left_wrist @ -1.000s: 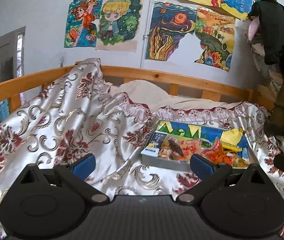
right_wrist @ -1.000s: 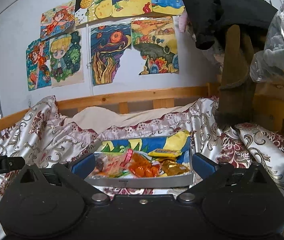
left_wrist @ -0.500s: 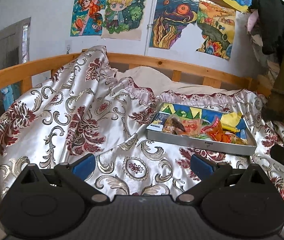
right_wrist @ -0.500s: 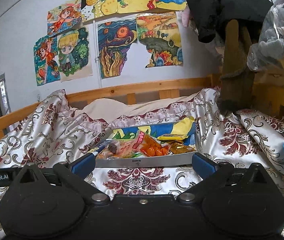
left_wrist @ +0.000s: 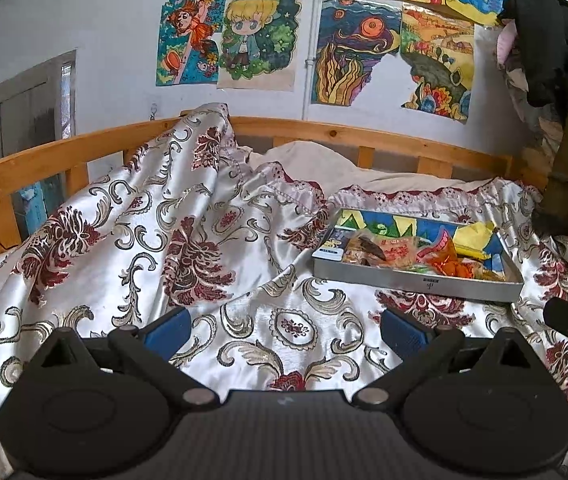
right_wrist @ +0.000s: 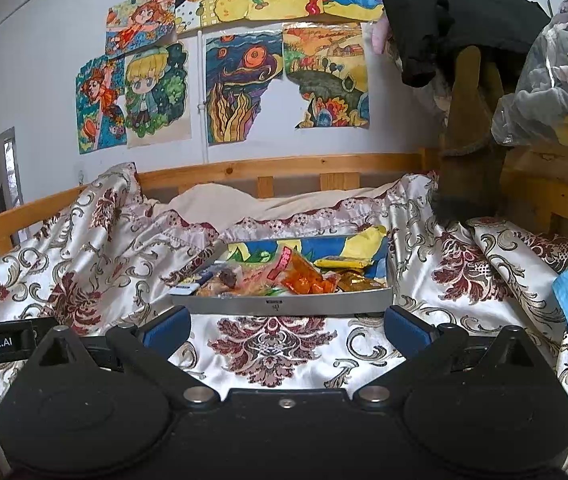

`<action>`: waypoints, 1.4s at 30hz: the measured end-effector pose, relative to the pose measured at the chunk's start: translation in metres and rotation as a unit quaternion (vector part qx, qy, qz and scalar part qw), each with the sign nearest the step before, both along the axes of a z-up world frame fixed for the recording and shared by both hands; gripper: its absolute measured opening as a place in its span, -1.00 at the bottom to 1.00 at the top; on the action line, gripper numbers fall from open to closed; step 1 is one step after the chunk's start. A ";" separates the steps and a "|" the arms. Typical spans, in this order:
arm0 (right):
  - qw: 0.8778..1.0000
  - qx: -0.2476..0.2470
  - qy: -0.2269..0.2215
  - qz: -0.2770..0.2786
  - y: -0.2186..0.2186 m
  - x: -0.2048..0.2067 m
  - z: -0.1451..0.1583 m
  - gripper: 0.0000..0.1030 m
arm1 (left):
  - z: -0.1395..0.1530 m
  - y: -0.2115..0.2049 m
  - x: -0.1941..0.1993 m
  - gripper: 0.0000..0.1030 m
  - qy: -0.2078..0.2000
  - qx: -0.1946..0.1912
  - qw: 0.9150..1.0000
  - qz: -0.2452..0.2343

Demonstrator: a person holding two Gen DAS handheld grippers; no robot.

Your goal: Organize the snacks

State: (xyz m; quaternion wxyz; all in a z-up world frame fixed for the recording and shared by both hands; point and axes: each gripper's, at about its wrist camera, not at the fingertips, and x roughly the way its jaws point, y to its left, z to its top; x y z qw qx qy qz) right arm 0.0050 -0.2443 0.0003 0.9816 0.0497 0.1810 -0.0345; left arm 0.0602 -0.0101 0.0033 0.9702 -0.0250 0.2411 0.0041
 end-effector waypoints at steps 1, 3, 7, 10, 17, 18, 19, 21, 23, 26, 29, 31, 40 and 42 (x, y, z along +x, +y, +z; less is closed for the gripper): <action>1.000 0.001 0.002 -0.001 0.000 0.001 -0.001 0.99 | -0.001 -0.001 0.000 0.99 0.001 0.003 1.000 -0.001; 1.000 0.001 0.009 -0.005 0.000 0.003 -0.002 0.99 | -0.004 -0.003 0.002 0.99 0.009 0.009 1.000 -0.001; 0.999 0.004 0.029 -0.019 -0.003 0.008 -0.006 0.99 | -0.009 0.000 0.006 0.99 0.025 -0.002 1.000 0.011; 0.999 0.006 0.036 -0.025 -0.004 0.010 -0.008 0.99 | -0.010 0.004 0.007 0.99 0.027 -0.011 0.999 0.017; 0.998 0.007 0.049 -0.030 -0.003 0.013 -0.012 0.99 | -0.011 0.001 0.006 0.99 0.027 0.000 1.000 0.014; 0.998 0.006 0.049 -0.030 -0.003 0.013 -0.012 0.99 | -0.011 0.001 0.006 0.99 0.027 0.000 1.000 0.014; 0.998 0.006 0.049 -0.030 -0.002 0.013 -0.012 0.99 | -0.011 0.001 0.006 0.99 0.028 0.000 1.000 0.014; 0.998 0.006 0.049 -0.030 -0.003 0.013 -0.012 0.99 | -0.011 0.001 0.006 0.99 0.027 0.001 0.999 0.016; 0.998 0.005 0.051 -0.030 -0.002 0.014 -0.013 0.99 | -0.011 0.001 0.006 0.99 0.025 0.003 0.999 0.020; 0.998 0.002 0.055 -0.030 -0.001 0.015 -0.015 0.99 | -0.011 0.001 0.006 0.99 0.025 0.005 0.999 0.021; 0.998 -0.001 0.059 -0.031 0.000 0.016 -0.017 0.99 | -0.011 0.001 0.006 0.99 0.026 0.006 0.999 0.021; 0.998 -0.003 0.062 -0.032 0.001 0.017 -0.017 0.99 | -0.011 0.001 0.007 0.99 0.026 0.006 0.999 0.021; 0.997 -0.004 0.065 -0.033 0.001 0.017 -0.018 0.99 | -0.012 0.001 0.007 0.99 0.026 0.008 0.999 0.023; 0.997 -0.004 0.066 -0.033 0.000 0.018 -0.019 0.99 | -0.012 0.002 0.007 0.99 0.026 0.008 0.999 0.023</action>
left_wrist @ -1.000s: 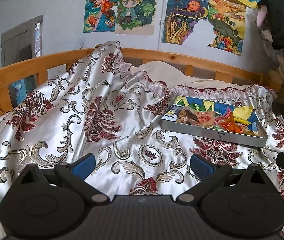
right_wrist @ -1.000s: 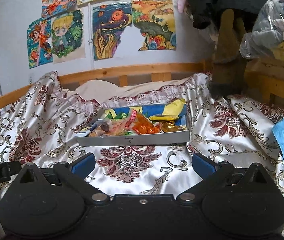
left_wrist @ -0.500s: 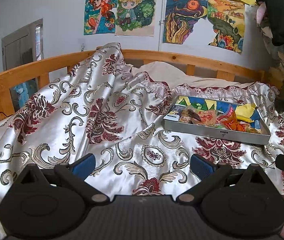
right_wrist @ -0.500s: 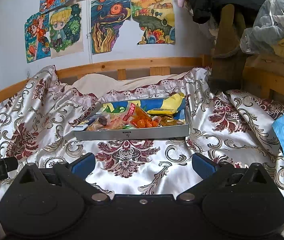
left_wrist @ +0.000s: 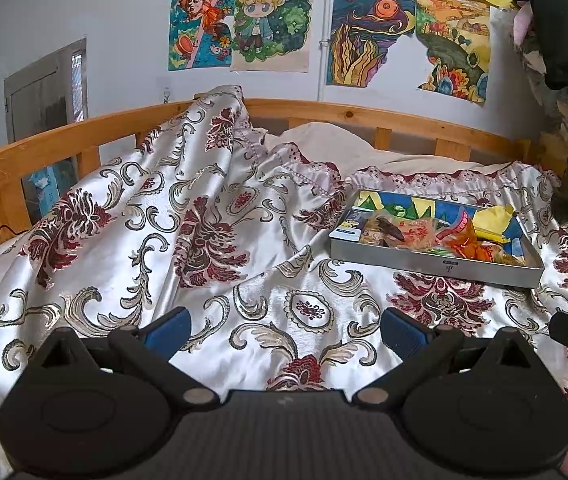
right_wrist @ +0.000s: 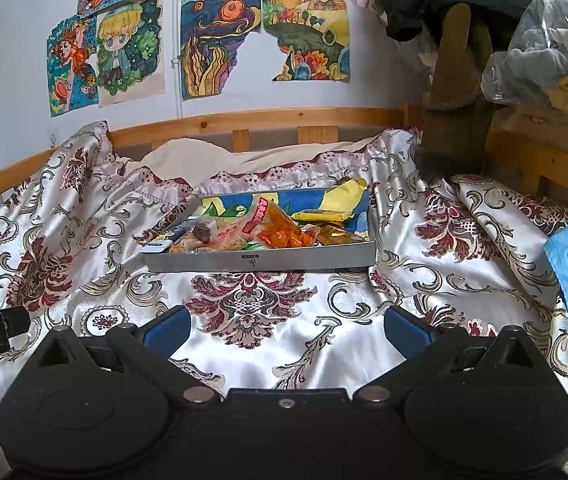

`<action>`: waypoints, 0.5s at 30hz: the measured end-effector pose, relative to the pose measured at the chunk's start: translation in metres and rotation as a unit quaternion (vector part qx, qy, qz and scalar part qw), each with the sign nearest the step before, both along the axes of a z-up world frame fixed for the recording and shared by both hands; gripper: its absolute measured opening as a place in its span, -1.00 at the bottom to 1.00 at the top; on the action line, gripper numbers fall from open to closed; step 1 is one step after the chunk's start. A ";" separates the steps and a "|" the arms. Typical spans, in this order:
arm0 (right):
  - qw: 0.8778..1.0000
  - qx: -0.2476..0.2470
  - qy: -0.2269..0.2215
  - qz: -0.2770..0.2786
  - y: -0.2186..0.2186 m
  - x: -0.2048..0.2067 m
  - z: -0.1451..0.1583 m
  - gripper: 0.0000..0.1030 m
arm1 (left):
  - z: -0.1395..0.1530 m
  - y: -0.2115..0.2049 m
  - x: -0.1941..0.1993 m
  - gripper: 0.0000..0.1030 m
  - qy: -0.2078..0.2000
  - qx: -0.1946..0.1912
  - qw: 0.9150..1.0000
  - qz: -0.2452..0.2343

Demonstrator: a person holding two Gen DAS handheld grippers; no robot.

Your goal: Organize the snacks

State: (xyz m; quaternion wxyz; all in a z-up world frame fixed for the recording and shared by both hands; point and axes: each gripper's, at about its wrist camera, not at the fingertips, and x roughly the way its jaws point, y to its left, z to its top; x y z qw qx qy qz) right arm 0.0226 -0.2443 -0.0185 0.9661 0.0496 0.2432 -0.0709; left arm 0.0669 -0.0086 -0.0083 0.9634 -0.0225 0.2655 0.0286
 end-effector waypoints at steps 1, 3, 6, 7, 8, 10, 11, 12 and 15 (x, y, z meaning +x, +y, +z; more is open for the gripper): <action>1.000 0.000 0.000 0.000 0.000 0.000 0.000 0.99 | 0.000 0.000 0.000 0.99 0.000 0.000 1.000 0.000; 1.000 0.000 0.000 0.000 0.000 0.000 0.000 0.99 | 0.000 0.000 0.000 0.99 0.000 0.001 1.000 0.000; 1.000 0.000 0.000 0.000 0.000 0.000 0.000 0.99 | 0.000 0.000 0.000 0.99 0.000 0.001 1.000 0.000; 1.000 0.000 0.000 0.000 0.000 0.000 0.000 0.99 | 0.000 0.000 0.000 0.99 -0.001 0.001 1.000 0.000; 1.000 0.000 0.000 0.000 0.000 0.000 0.000 0.99 | 0.000 0.000 0.000 0.99 -0.001 0.002 1.000 0.000; 1.000 0.000 0.000 0.001 0.000 0.000 0.000 0.99 | 0.000 0.000 0.000 0.99 0.000 0.002 1.000 0.001; 1.000 0.000 0.000 0.001 0.000 0.000 0.000 0.99 | 0.001 0.001 0.000 0.99 -0.001 0.002 1.000 0.000; 1.000 0.000 0.000 0.000 0.000 0.000 0.000 0.99 | 0.001 0.002 0.000 0.99 -0.001 0.002 1.000 0.000; 1.000 0.000 0.000 0.000 0.000 0.000 0.000 0.99 | 0.001 0.002 0.000 0.99 0.000 0.003 1.000 0.000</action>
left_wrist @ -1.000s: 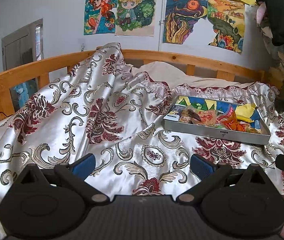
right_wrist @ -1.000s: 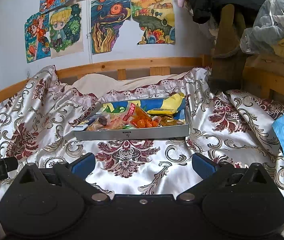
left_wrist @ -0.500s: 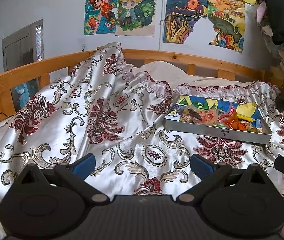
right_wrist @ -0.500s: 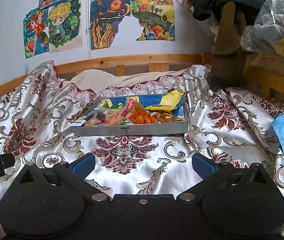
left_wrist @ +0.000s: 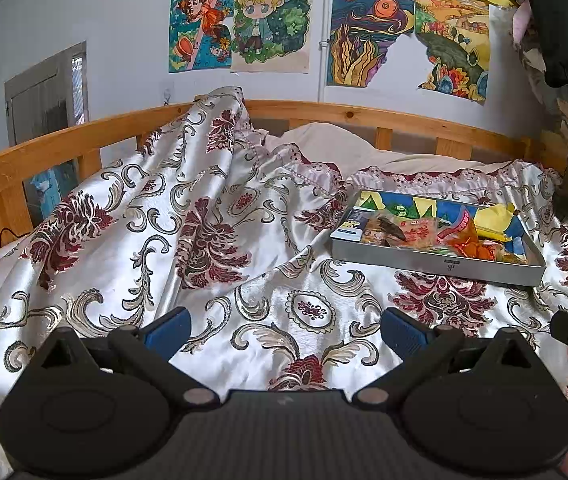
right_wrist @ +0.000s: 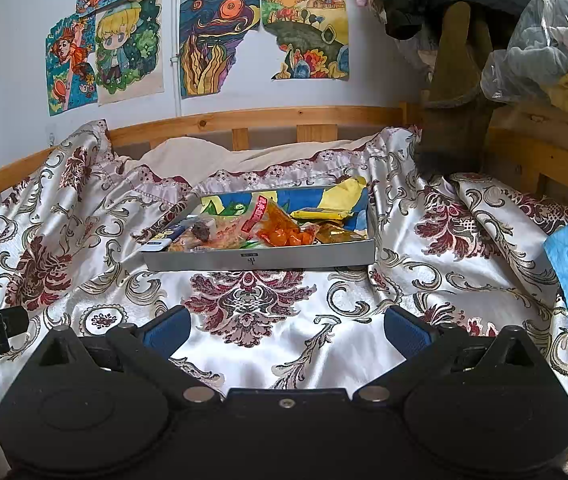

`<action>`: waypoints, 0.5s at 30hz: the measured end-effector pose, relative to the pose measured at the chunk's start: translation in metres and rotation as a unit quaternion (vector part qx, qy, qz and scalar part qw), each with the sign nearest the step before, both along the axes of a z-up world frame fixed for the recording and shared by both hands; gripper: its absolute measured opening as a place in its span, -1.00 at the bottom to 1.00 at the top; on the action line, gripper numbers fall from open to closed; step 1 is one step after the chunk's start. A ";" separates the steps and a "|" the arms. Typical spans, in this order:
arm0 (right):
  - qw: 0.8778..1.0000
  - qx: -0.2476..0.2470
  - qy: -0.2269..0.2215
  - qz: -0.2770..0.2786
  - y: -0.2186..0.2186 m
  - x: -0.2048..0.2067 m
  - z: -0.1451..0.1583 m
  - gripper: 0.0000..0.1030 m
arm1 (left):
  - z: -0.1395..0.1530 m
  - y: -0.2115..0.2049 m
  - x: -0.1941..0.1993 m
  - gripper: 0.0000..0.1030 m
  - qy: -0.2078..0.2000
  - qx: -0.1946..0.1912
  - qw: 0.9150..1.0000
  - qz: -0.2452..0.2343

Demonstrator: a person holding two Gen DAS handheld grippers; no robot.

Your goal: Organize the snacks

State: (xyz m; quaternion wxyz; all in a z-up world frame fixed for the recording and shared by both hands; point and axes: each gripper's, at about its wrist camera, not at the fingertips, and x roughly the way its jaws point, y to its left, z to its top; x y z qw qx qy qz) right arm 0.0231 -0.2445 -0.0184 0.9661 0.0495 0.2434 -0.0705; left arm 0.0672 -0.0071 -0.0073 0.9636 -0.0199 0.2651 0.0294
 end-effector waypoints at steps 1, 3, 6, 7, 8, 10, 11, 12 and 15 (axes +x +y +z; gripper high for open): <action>1.000 0.000 0.000 0.000 0.000 0.000 0.000 0.99 | 0.000 0.000 0.000 0.99 0.000 0.000 1.000 0.000; 1.000 0.000 0.000 0.000 0.000 0.000 0.000 0.99 | 0.000 0.000 0.000 0.99 0.000 0.000 1.000 0.000; 1.000 0.000 0.000 0.000 0.000 0.000 0.000 0.99 | 0.000 -0.001 0.000 0.99 0.000 0.000 1.000 0.001; 1.000 0.000 0.001 0.000 0.000 0.000 0.000 0.99 | 0.000 -0.001 0.000 0.99 0.000 0.000 1.000 0.001; 1.000 0.000 0.001 0.000 0.000 0.000 0.000 0.99 | 0.000 -0.001 0.000 0.99 0.000 0.000 1.000 0.001; 1.000 0.001 0.001 0.000 0.000 0.000 0.000 0.99 | 0.000 -0.001 0.000 0.99 0.000 0.000 1.000 0.001; 1.000 0.001 0.001 0.000 0.000 0.000 0.000 0.99 | 0.000 0.001 0.000 0.99 0.001 0.001 1.000 0.001; 1.000 0.001 0.001 0.000 0.000 0.000 0.000 0.99 | 0.000 0.001 0.000 0.99 0.001 0.001 1.000 0.001; 1.000 0.001 0.001 -0.001 0.000 0.000 -0.002 0.99 | 0.000 0.000 0.000 0.99 0.000 0.001 1.000 0.001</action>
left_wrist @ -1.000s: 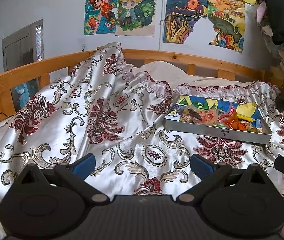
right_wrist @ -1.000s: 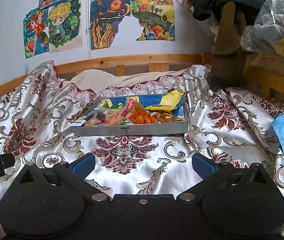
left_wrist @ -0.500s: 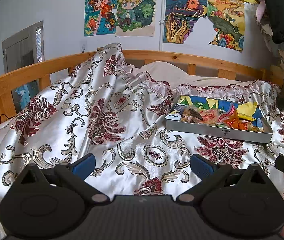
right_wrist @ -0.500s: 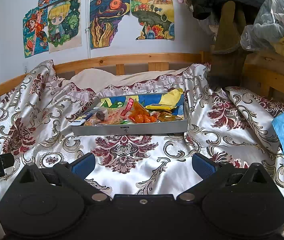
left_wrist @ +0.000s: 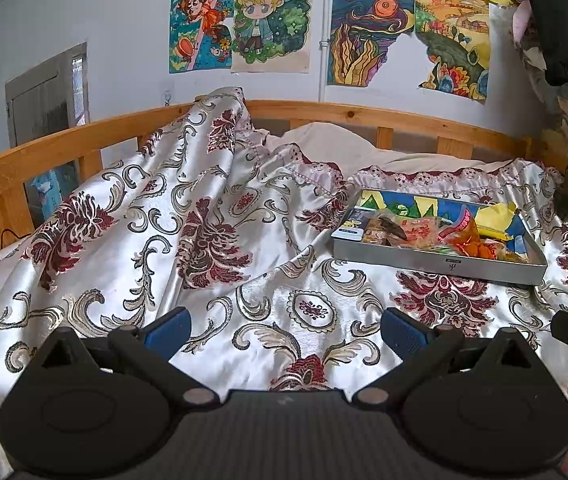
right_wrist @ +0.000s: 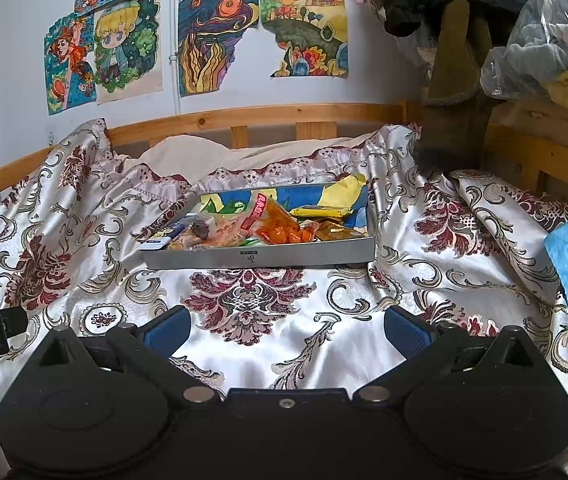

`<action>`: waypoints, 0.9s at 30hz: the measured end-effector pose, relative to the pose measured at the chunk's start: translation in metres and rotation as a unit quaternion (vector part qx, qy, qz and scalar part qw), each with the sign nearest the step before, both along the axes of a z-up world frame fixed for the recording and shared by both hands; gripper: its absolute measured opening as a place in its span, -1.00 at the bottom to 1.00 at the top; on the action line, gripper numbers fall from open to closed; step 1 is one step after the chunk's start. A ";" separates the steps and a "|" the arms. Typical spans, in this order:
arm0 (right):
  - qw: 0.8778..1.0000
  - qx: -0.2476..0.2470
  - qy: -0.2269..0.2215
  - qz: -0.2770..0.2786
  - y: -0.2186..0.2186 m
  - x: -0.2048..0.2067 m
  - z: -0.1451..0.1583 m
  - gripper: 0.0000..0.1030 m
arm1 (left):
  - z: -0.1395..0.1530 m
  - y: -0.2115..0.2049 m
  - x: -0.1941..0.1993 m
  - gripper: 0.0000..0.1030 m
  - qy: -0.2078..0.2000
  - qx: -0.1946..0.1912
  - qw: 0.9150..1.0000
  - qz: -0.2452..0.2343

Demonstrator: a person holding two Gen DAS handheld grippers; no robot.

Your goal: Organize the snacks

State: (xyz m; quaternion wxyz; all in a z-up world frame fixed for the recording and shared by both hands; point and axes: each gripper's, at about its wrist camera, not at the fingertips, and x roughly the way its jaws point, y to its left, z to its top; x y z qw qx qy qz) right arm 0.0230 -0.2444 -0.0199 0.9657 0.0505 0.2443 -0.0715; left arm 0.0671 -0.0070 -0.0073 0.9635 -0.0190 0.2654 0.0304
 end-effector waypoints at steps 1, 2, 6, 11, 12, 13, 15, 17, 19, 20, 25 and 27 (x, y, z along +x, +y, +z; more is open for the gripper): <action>1.000 0.000 0.000 0.001 0.000 0.001 0.001 0.99 | 0.000 0.001 0.000 0.99 0.000 0.000 1.000 0.000; 1.000 -0.001 0.000 0.001 0.000 0.001 0.001 0.99 | 0.000 0.001 0.000 0.99 0.000 0.000 1.000 0.000; 1.000 -0.001 0.000 0.001 0.000 0.000 0.001 0.99 | 0.000 -0.001 0.000 0.99 0.000 0.000 1.000 0.000; 1.000 0.000 0.000 0.001 0.000 0.000 0.001 0.99 | 0.000 0.001 0.000 0.99 0.000 0.002 1.000 0.000; 1.000 0.000 0.000 0.001 0.000 0.001 0.001 0.99 | 0.000 0.000 0.000 0.99 0.000 0.002 1.000 0.000; 1.000 0.000 0.001 0.001 0.000 0.001 0.001 0.99 | 0.000 0.001 0.000 0.99 0.000 0.002 1.000 0.000; 1.000 0.000 0.000 0.000 0.000 0.001 0.001 0.99 | 0.000 -0.001 -0.001 0.99 0.000 0.002 1.000 0.000; 1.000 0.000 0.001 0.000 0.000 0.001 0.001 0.99 | 0.000 0.000 -0.001 0.99 0.000 0.002 1.000 0.000; 1.000 0.000 0.001 0.001 0.000 0.000 0.001 0.99 | 0.000 0.000 -0.001 0.99 0.000 0.002 1.000 0.000; 1.000 0.000 0.001 0.001 0.000 0.000 0.001 0.99 | 0.000 -0.001 -0.001 0.99 0.000 0.002 1.000 0.000; 1.000 0.000 0.001 0.001 0.000 0.000 0.001 0.99 | 0.000 0.000 -0.001 0.99 0.000 0.003 1.000 0.000; 1.000 0.000 0.001 0.000 0.000 0.000 0.001 0.99 | 0.000 0.000 -0.001 0.99 0.000 0.003 1.000 0.000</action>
